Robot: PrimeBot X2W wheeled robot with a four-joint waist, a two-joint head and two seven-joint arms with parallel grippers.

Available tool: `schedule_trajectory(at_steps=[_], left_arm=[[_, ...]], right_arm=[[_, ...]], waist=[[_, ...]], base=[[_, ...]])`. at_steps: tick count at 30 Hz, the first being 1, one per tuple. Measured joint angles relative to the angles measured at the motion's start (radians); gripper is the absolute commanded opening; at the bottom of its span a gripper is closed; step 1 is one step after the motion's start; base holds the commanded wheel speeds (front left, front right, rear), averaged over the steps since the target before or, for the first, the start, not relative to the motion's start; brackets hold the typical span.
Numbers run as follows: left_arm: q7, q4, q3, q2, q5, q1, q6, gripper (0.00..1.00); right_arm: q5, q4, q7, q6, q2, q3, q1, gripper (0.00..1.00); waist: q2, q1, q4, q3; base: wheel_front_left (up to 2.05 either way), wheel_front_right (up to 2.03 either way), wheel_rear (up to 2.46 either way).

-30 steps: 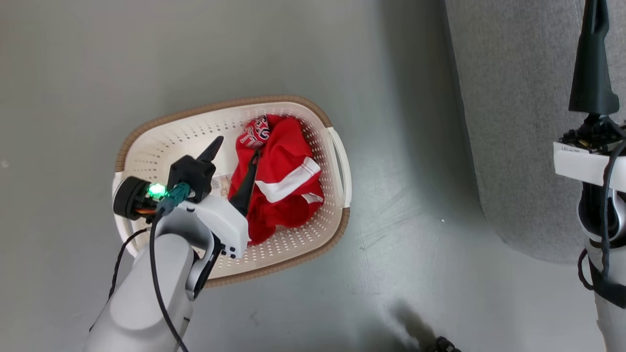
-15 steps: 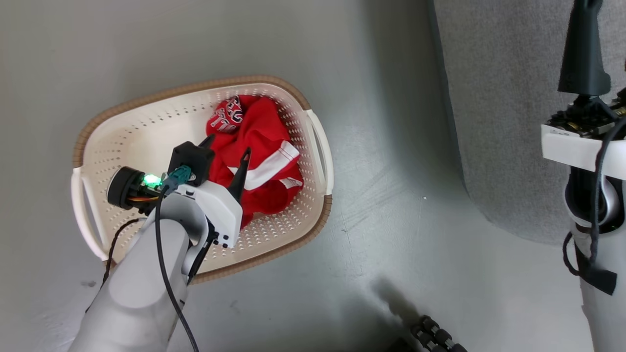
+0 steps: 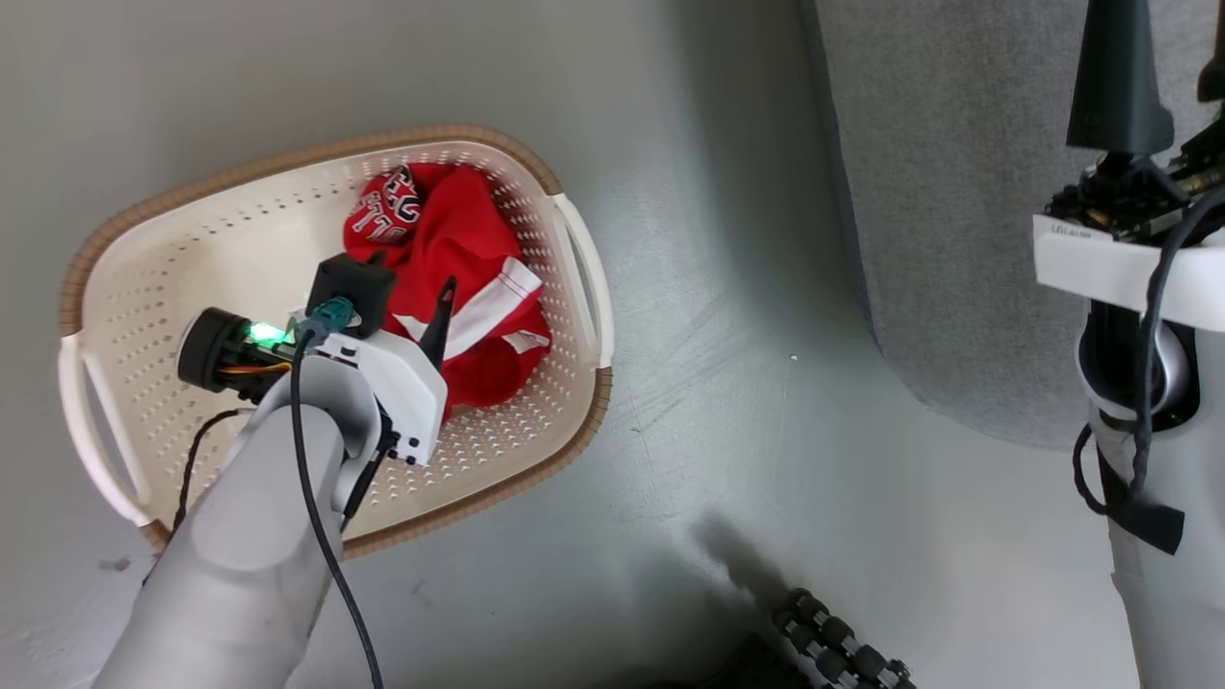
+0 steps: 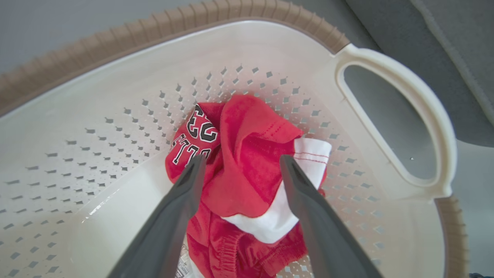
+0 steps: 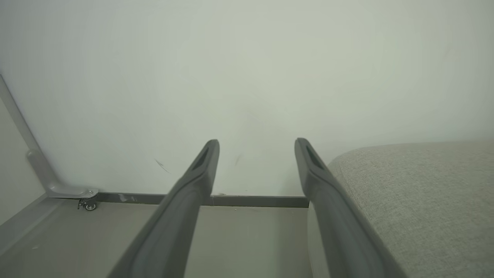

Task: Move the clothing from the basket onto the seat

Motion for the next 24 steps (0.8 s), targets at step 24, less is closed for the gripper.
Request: schedule_trajectory(at_steps=[24], left_arm=[[0.077,0.162,-0.003,0.041,0.01,-0.09,-0.001,1.0]], right_arm=[[0.003,-0.002,0.0,0.0,0.033,0.023,-0.041,1.0]], waist=[[0.0,0.0,-0.074,0.081]], base=[[0.0,0.0,0.0]])
